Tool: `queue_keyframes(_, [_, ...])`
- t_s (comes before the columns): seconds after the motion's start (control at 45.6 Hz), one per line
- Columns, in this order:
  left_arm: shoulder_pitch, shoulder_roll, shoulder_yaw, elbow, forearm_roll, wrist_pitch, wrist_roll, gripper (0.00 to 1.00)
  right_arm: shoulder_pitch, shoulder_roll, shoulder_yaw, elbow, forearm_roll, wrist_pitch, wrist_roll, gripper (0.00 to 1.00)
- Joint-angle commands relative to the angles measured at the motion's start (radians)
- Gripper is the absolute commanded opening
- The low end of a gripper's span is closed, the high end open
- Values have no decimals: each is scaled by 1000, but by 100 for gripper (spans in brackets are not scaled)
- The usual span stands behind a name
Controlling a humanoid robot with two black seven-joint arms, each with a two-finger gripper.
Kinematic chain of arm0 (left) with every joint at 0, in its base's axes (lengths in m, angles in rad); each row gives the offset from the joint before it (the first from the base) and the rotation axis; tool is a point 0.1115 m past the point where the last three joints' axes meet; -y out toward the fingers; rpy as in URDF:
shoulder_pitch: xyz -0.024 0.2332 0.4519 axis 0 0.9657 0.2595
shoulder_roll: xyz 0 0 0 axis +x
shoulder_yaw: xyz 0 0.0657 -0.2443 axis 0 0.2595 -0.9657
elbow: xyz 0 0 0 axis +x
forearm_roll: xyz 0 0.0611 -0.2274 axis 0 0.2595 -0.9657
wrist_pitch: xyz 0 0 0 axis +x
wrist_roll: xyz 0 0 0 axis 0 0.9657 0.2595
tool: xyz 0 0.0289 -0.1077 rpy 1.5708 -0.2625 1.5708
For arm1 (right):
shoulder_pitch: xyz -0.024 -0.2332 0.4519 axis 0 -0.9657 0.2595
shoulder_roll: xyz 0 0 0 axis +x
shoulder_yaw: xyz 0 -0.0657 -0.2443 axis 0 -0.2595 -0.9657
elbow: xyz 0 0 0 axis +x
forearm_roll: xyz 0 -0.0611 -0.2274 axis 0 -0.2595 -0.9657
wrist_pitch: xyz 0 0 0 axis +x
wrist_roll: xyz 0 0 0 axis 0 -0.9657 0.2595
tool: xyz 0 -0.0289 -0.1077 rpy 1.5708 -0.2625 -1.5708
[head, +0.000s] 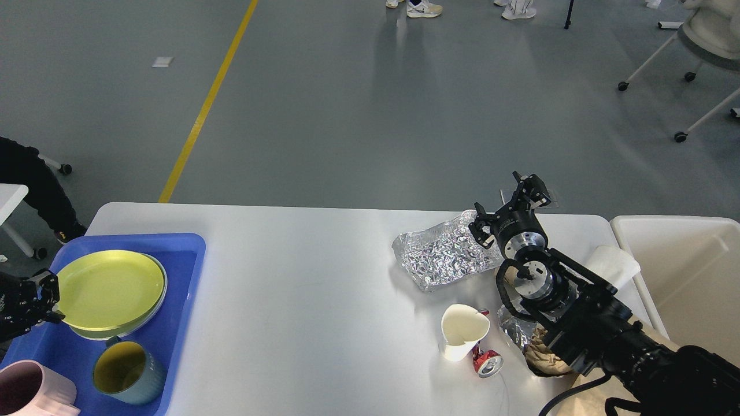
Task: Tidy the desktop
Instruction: 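Slide and lift the yellow plate onto the pale green plate in tray, then release the yellow plate and raise the left gripper above the tray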
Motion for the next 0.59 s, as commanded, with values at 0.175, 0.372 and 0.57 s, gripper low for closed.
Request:
queue_keyframes(0.175, [4, -7, -14, -1, -12, 211, -6, 77, 0, 0, 0, 0, 0, 0, 0, 100])
queue_keyframes(0.372, [47, -10, -161, 0, -12, 407, -3, 96, 0, 0, 0, 0, 0, 0, 0, 100])
queue_keyframes(0.57, [49, -5, -226, 0, -13, 415, -7, 96, 0, 0, 0, 0, 0, 0, 0, 100])
